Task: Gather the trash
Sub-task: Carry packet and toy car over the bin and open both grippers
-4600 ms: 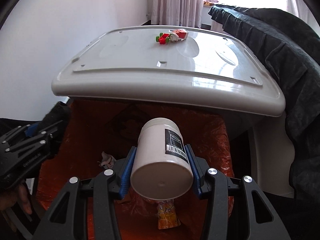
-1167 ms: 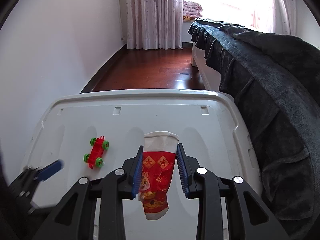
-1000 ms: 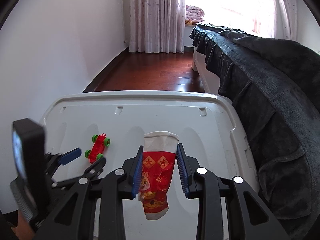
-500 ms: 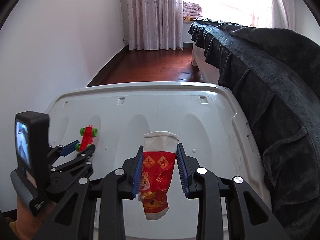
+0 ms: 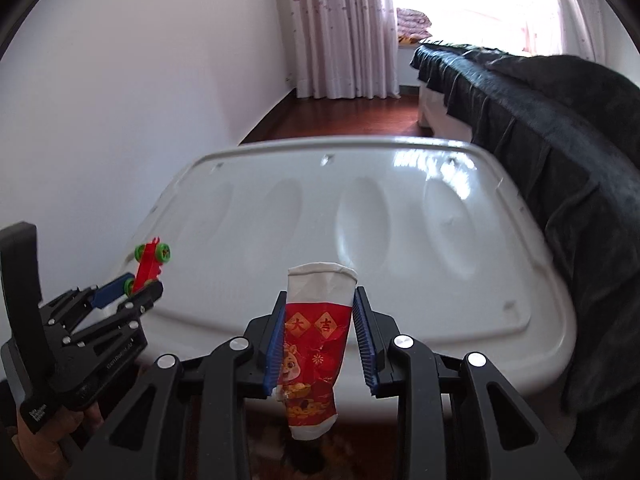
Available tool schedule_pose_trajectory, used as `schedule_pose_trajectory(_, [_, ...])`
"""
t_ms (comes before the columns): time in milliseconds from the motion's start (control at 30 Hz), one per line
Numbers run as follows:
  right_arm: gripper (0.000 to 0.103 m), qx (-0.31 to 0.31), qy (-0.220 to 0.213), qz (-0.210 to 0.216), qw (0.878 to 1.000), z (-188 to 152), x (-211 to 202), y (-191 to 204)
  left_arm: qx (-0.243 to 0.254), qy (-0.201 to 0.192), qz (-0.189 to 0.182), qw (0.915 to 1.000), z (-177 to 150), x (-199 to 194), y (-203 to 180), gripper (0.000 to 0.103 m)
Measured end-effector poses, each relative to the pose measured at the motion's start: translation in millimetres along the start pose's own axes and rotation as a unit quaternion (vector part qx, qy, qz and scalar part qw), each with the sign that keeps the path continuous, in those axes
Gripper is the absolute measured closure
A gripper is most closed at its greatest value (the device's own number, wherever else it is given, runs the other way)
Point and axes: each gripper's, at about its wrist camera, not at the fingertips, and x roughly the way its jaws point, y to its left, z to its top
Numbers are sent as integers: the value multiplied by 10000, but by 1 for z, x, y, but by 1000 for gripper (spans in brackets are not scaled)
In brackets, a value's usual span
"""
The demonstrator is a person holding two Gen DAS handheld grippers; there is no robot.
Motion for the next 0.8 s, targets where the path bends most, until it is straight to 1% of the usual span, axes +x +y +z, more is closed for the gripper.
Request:
schedule_pose_trajectory(33, [71,-1,63,27,10000,-14,-2,6,-63,12,7,10000,-15,-12,7,64])
schedule_pose_trajectory(100, [71,19,274,62,9996,-47,-3,16,-122,84,10,9999,-34,-22,12,64])
schedule_pose_trajectory(167, [71,48,458,40,9989,-71,1,21,-117,176,48,9998,-58,-32,17,64])
schedule_pose_trajectory(200, [71,90,614,42,9981,-87,5,22,-110,243,58,9996,-70,-35,18,64])
schedule_pose_trajectory(267, [71,154,869,9,9961,-112,12,22,-158,320,58,9993,-85,-37,20,64])
schedule_pose_trajectory(333, [71,203,1040,-28,9944,-128,17,22,-249,440,32,9987,-103,-37,22,64])
schedule_pose_trajectory(400, [71,268,1165,-71,9928,-139,21,21,-292,539,7,9981,-113,-35,22,64])
schedule_pose_trajectory(533, [71,79,1204,-296,9923,-157,24,29,-275,644,-34,9975,-124,-30,15,64])
schedule_pose_trajectory(600, [71,59,1264,-368,9913,-161,29,29,-301,664,-134,9973,-129,-29,14,64])
schedule_pose_trajectory(700, [71,-60,1315,-532,9899,-171,34,29,-224,688,-172,9972,-139,-30,13,64])
schedule_pose_trajectory(800, [71,-147,1350,-571,9891,-174,38,35,-263,729,-232,9967,-141,-28,12,64])
